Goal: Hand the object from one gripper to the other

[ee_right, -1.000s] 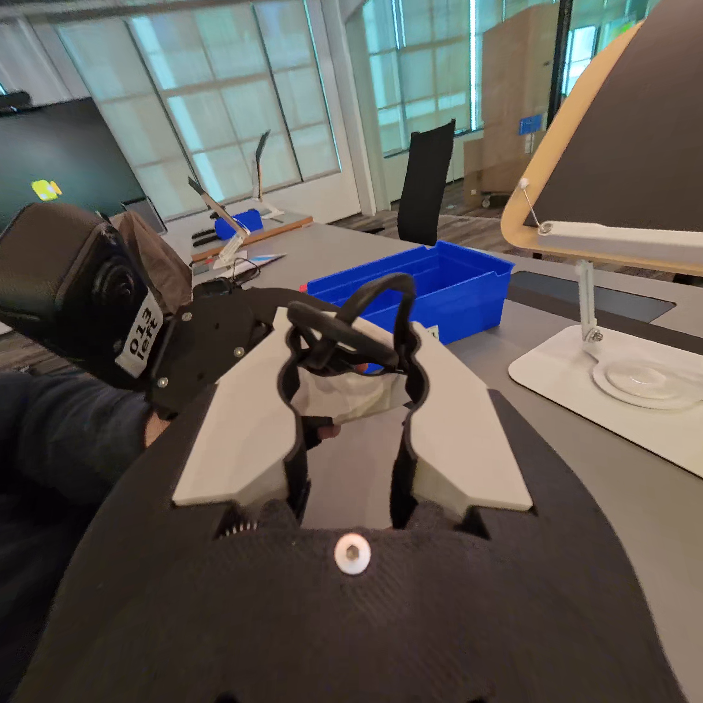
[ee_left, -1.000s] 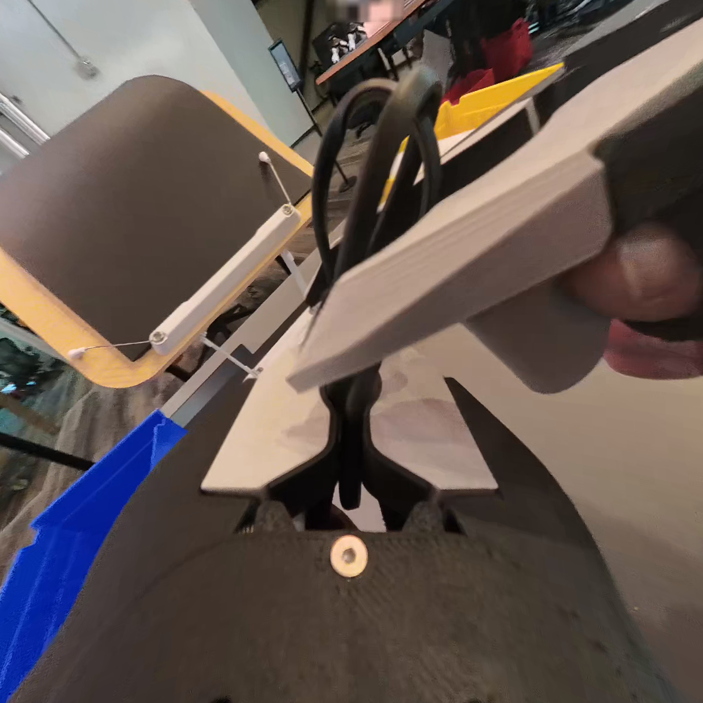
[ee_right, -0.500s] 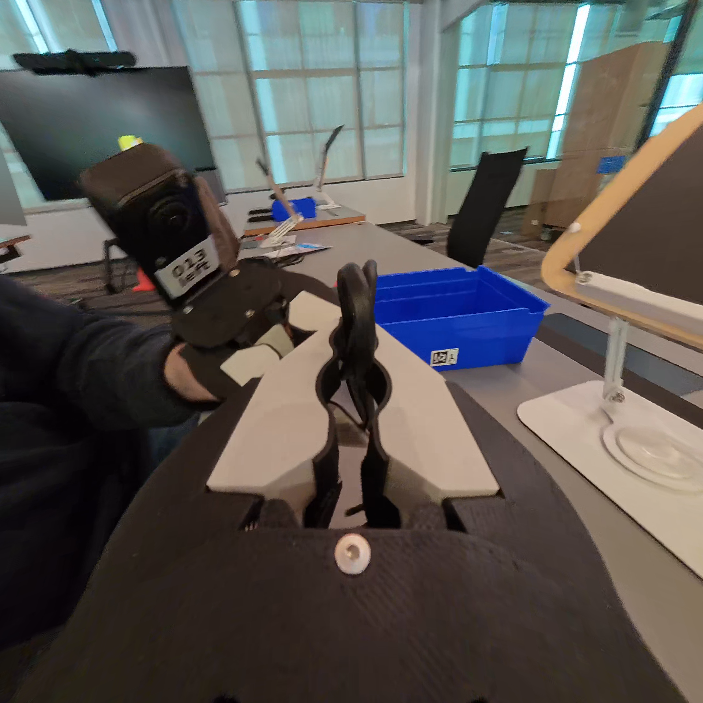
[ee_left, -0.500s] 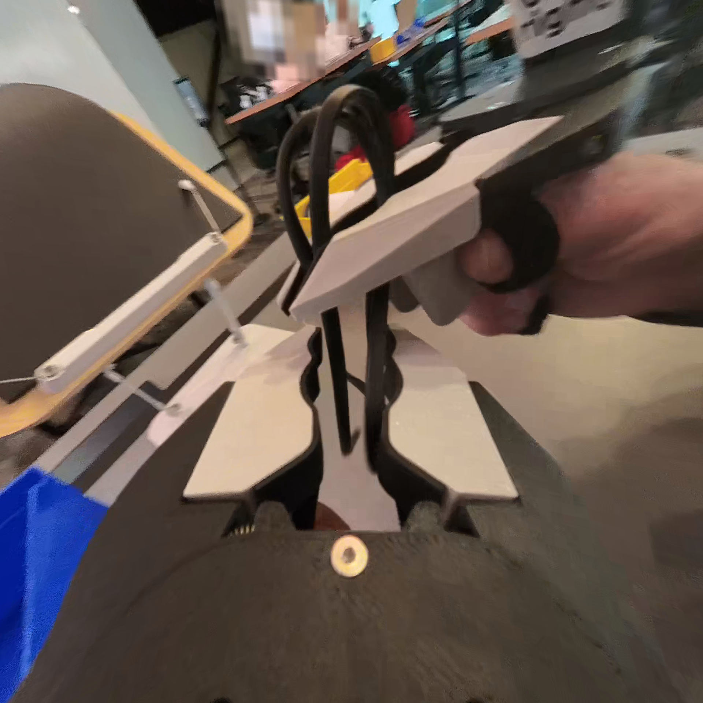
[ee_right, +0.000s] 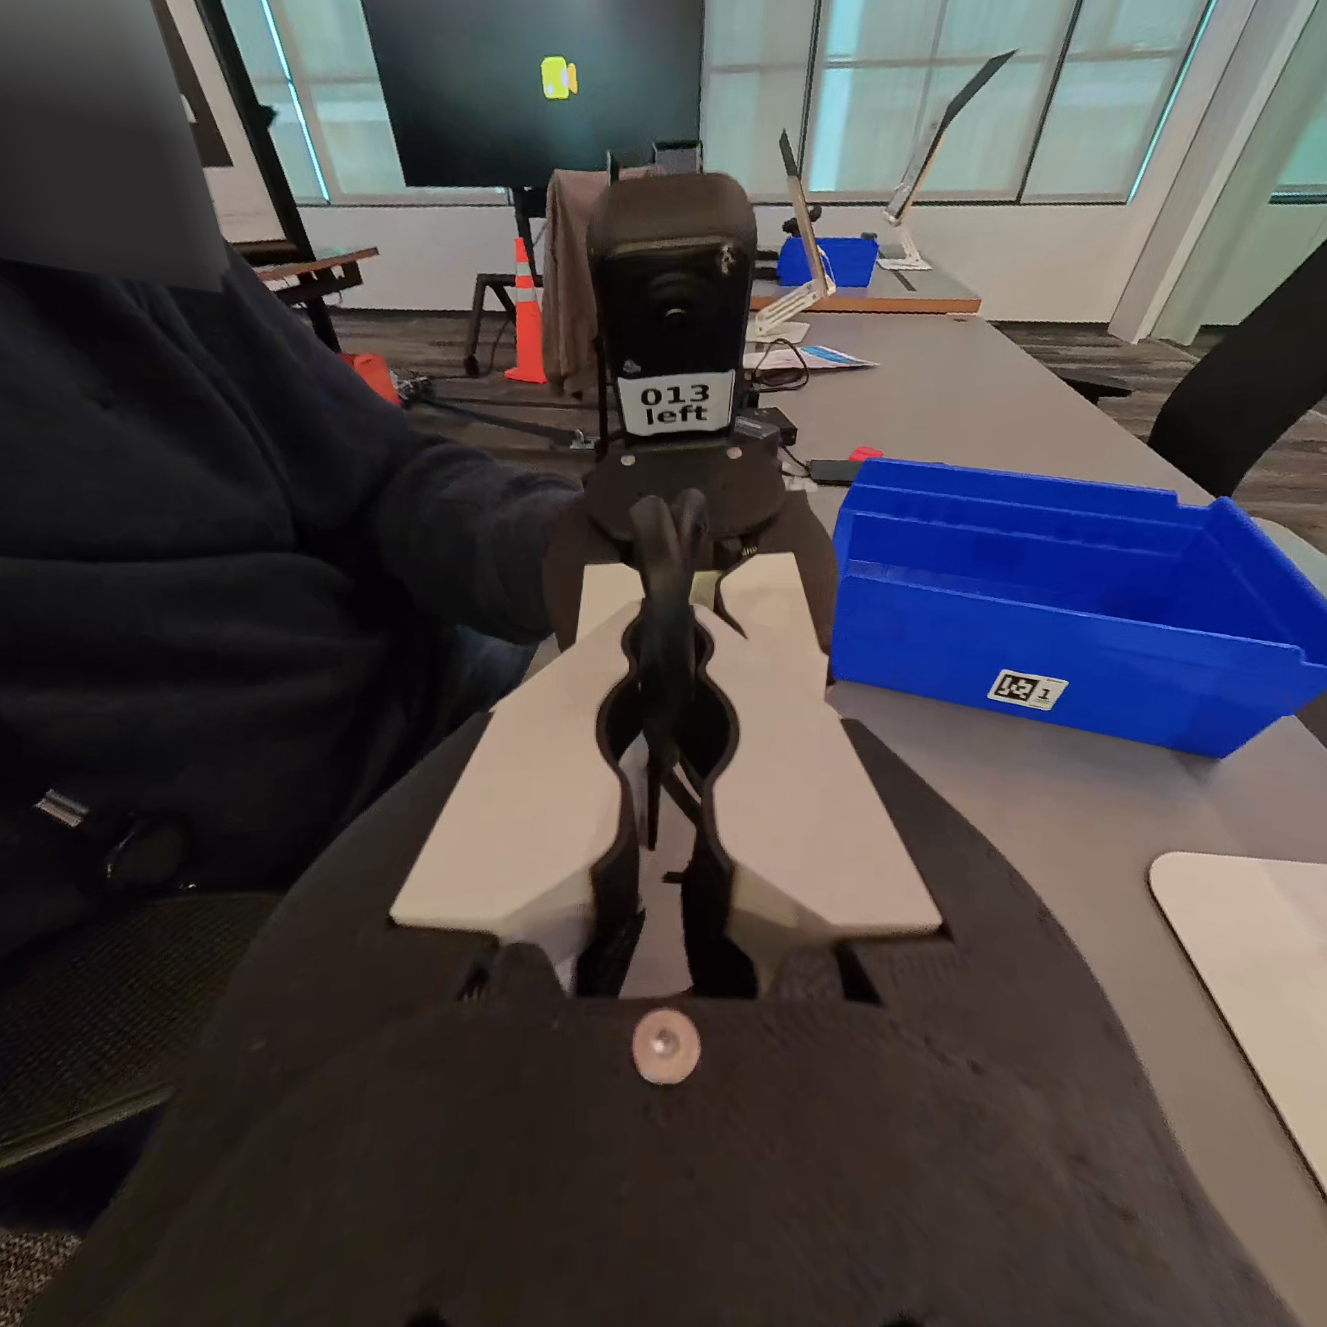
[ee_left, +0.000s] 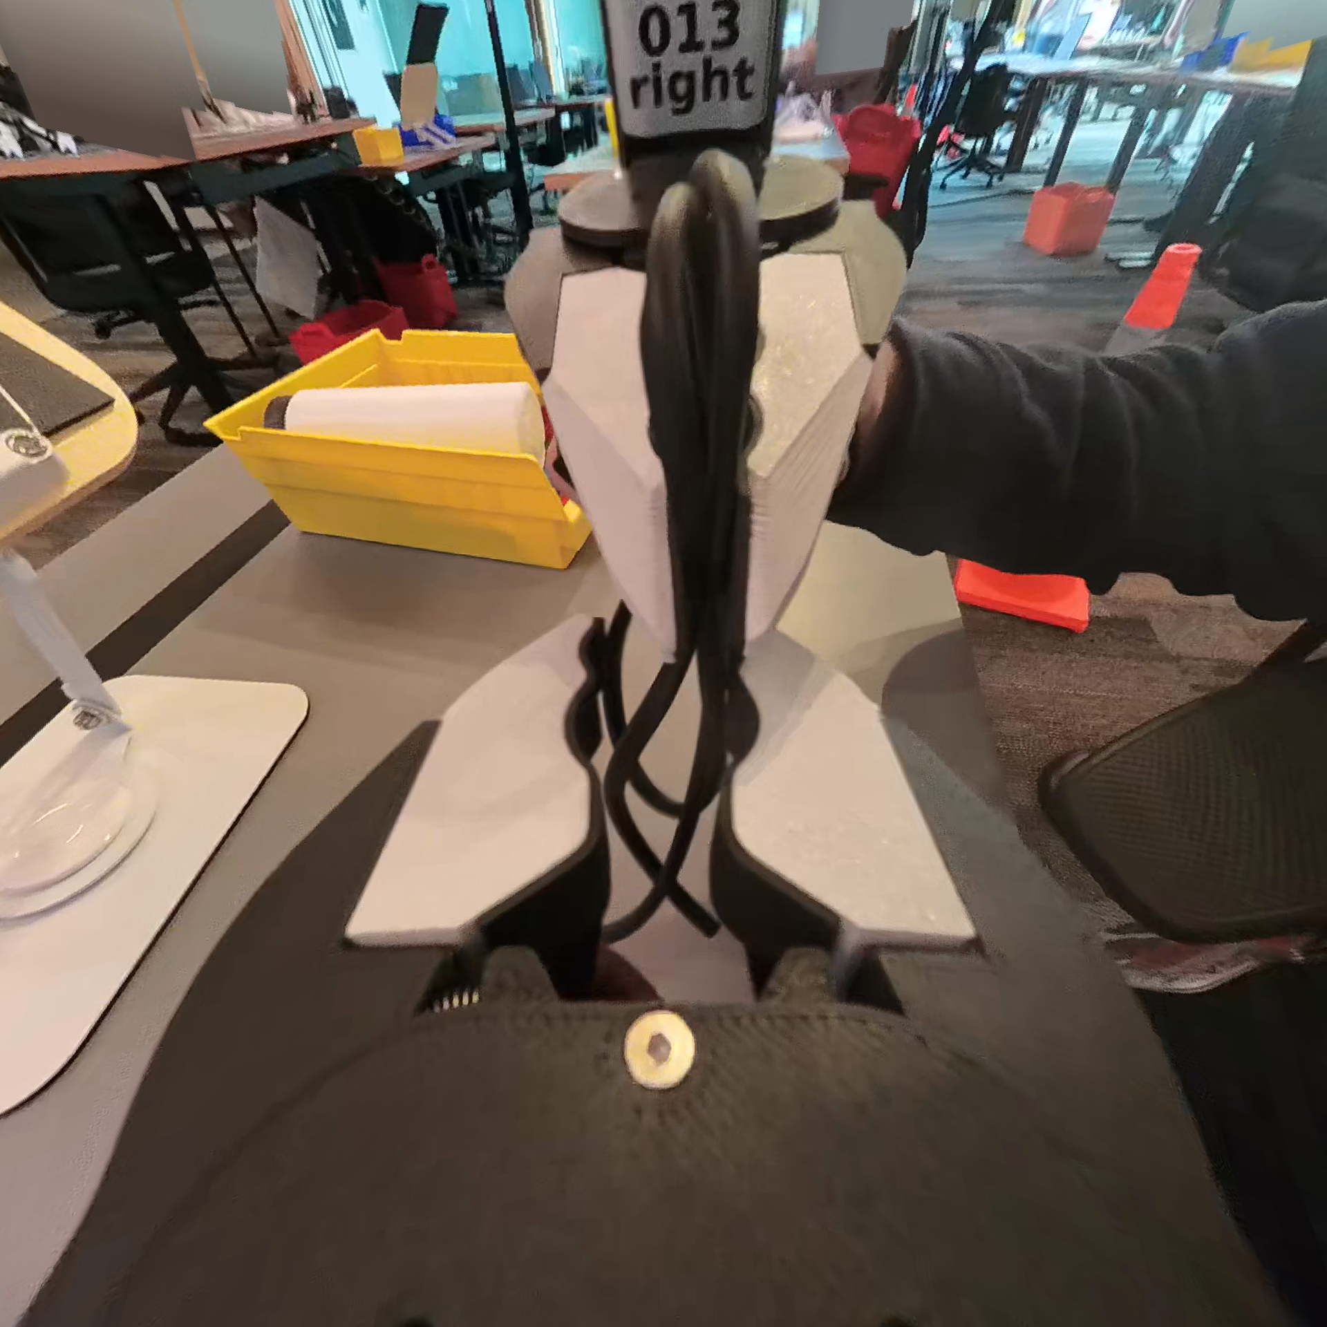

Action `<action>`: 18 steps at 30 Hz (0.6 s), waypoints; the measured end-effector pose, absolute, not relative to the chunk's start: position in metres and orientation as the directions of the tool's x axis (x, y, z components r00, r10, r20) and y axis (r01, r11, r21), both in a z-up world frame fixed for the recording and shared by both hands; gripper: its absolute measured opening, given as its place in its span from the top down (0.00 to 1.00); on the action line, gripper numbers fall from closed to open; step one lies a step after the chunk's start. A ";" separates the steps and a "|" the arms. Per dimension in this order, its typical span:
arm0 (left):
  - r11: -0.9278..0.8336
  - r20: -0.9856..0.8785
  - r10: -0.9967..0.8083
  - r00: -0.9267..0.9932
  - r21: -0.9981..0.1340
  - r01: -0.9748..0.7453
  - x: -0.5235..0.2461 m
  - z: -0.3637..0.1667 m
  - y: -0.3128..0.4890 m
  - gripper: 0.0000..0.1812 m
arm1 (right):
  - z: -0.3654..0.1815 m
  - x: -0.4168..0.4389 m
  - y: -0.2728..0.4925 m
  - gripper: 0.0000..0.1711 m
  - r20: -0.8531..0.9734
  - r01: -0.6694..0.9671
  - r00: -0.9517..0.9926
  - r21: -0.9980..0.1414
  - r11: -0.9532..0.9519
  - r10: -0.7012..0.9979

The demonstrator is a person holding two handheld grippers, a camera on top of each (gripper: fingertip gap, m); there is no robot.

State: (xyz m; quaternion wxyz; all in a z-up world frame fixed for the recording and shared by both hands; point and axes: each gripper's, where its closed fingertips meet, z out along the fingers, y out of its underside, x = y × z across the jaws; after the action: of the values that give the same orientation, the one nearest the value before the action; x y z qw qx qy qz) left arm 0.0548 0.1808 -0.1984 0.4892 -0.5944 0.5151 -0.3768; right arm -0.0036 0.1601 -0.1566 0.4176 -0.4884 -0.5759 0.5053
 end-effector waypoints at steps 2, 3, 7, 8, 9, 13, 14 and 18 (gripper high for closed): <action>0.012 -0.047 -0.985 0.163 -0.978 -0.209 0.057 -0.196 0.177 0.92 | -0.156 -0.003 0.161 0.98 -0.032 0.134 -0.179 -0.991 -0.008 0.983; 0.017 -0.053 -0.984 0.168 -0.979 -0.204 0.057 -0.196 0.178 0.97 | -0.156 -0.002 0.163 0.98 -0.037 0.136 -0.177 -0.991 -0.013 0.983; 0.054 -0.109 -0.963 0.246 -0.974 -0.219 0.056 -0.197 0.188 0.98 | -0.155 -0.002 0.176 0.97 -0.064 0.127 -0.113 -0.991 -0.050 0.991; 0.060 -0.120 -0.955 0.269 -0.973 -0.222 0.055 -0.197 0.191 0.98 | -0.154 -0.001 0.181 0.95 -0.072 0.125 -0.085 -0.990 -0.061 0.994; 0.071 -0.134 -0.948 0.288 -0.973 -0.220 0.054 -0.196 0.194 0.98 | -0.154 0.000 0.188 0.87 -0.084 0.124 -0.046 -0.989 -0.077 0.995; 0.087 -0.181 -0.883 0.433 -0.970 -0.228 0.043 -0.193 0.214 0.98 | -0.158 0.015 0.216 0.59 -0.079 0.157 0.179 -0.982 -0.107 0.981; 0.087 -0.190 -0.863 0.469 -0.969 -0.231 0.040 -0.193 0.220 0.98 | -0.158 0.020 0.222 0.57 -0.087 0.148 0.237 -0.981 -0.124 0.968; 0.123 -0.275 -0.758 0.592 -0.951 -0.285 0.027 -0.194 0.236 0.98 | -0.169 0.033 0.232 0.51 -0.237 0.055 0.395 -0.958 -0.280 0.888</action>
State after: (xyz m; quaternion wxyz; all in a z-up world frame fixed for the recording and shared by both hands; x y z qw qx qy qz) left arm 0.0266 0.2360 -0.1937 0.6267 -0.6349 0.4106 -0.1885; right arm 0.0333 0.2315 -0.1691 0.4887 -0.6772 -0.3478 0.4261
